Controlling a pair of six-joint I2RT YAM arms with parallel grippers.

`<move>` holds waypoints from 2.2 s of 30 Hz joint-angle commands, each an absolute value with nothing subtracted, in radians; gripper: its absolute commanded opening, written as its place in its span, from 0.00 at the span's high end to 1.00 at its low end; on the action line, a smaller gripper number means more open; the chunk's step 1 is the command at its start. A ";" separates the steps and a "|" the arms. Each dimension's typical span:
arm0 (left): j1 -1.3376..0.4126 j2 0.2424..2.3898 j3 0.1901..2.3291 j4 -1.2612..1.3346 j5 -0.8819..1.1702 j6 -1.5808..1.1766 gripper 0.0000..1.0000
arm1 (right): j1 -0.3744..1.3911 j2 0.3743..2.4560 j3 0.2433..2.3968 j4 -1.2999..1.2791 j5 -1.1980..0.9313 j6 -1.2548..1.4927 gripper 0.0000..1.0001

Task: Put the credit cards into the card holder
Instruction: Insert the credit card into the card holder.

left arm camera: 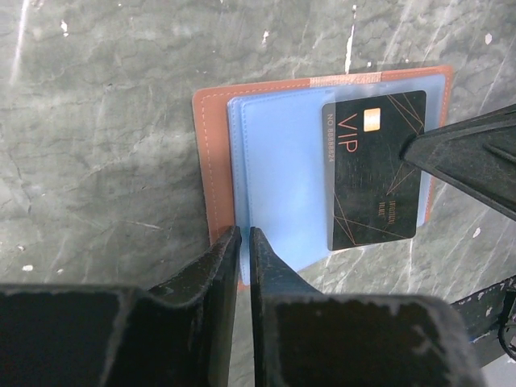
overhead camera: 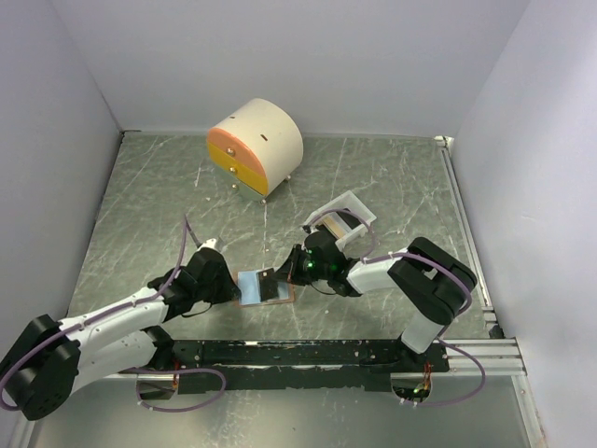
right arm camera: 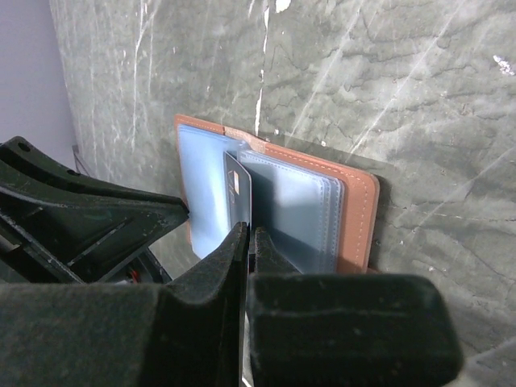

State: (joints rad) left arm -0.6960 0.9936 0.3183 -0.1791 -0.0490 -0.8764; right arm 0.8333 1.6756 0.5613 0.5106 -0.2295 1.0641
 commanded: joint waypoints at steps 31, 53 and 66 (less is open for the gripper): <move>-0.692 1.005 0.278 -0.169 0.008 -0.930 0.93 | 0.850 1.704 0.524 0.578 -0.192 1.115 1.00; -0.693 0.986 0.264 -0.129 0.040 -0.934 0.92 | 0.888 1.585 0.589 0.312 -0.123 0.989 0.56; -0.693 1.003 0.265 -0.119 0.043 -0.930 0.93 | 0.901 1.636 0.628 0.336 -0.159 0.977 0.57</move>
